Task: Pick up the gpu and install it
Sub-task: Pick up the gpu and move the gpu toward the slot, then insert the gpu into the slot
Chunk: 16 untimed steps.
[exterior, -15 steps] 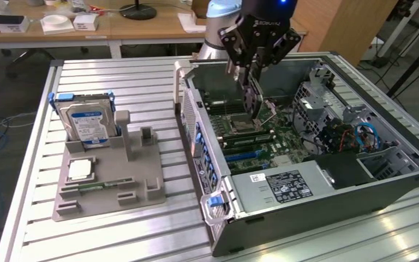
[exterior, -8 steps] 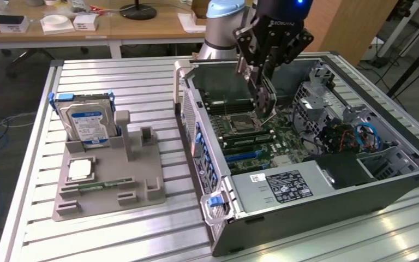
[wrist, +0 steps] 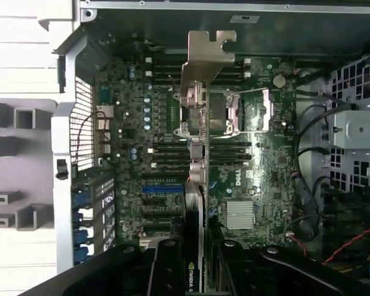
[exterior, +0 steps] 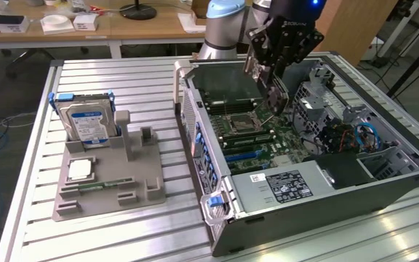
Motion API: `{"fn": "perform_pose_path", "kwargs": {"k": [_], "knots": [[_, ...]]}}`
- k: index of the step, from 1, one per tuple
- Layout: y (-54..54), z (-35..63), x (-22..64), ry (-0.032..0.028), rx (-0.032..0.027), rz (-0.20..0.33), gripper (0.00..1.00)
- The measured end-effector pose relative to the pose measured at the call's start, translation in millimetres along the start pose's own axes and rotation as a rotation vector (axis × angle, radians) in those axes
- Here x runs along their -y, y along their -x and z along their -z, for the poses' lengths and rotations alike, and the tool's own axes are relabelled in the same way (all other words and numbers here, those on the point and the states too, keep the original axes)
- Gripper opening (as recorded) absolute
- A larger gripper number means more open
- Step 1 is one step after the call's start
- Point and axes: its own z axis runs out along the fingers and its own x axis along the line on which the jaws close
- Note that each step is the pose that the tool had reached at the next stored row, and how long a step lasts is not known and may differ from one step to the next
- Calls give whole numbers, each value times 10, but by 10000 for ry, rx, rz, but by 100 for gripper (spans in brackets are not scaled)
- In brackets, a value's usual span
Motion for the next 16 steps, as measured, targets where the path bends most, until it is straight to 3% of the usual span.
{"fn": "perform_pose_path", "kwargs": {"k": [8, 16], "knots": [[232, -6, -6, 25, -9, 225, 26], [233, -7, -7, 27, -8, 225, 26]]}}
